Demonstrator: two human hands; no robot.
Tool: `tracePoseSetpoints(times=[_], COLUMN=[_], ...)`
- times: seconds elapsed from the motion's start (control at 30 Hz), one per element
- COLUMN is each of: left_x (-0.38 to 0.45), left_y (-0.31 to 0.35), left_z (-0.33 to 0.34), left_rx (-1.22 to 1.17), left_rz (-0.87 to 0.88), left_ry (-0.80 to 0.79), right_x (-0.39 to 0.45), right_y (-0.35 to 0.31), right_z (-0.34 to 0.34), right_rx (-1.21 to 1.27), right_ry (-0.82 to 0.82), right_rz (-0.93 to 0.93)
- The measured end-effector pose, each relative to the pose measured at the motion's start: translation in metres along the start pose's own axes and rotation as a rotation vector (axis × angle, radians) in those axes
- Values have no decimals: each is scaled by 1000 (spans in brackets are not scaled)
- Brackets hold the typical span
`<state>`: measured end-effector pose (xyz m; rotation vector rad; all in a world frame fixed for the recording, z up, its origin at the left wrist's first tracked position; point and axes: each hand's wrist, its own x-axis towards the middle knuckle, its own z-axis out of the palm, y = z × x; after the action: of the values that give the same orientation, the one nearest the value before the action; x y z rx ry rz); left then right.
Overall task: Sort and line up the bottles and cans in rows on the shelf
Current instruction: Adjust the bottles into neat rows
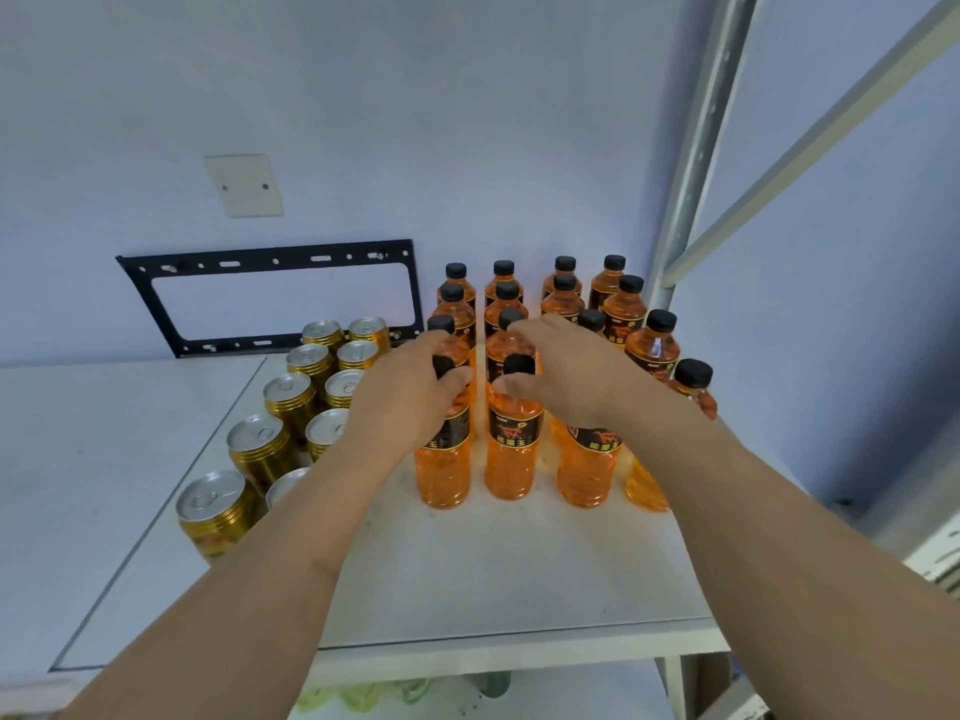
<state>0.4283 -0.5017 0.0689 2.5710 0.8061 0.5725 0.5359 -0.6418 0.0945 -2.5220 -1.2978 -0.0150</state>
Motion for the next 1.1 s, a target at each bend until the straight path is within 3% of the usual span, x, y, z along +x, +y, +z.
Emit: tracePoseSetpoints(times=[0.2, 0.53, 0.7, 0.9, 1.1], left_x=[-21, -15, -3, -5, -14], left_y=[-22, -46, -54, -57, -56], left_z=[28, 53, 53, 53, 53], left_rx=[-486, -555, -543, -518, -534], left_rz=[-54, -25, -23, 33, 8], left_ry=[40, -103, -142, -157, -86], right_x=[-38, -42, -30, -29, -33], right_y=[-24, -31, -19, -4, -3], right_z=[43, 126, 160, 189, 193], right_rx=[340, 733, 804, 718, 681], right_ry=[351, 542, 508, 383, 359], right_rz=[137, 302, 376, 500, 505])
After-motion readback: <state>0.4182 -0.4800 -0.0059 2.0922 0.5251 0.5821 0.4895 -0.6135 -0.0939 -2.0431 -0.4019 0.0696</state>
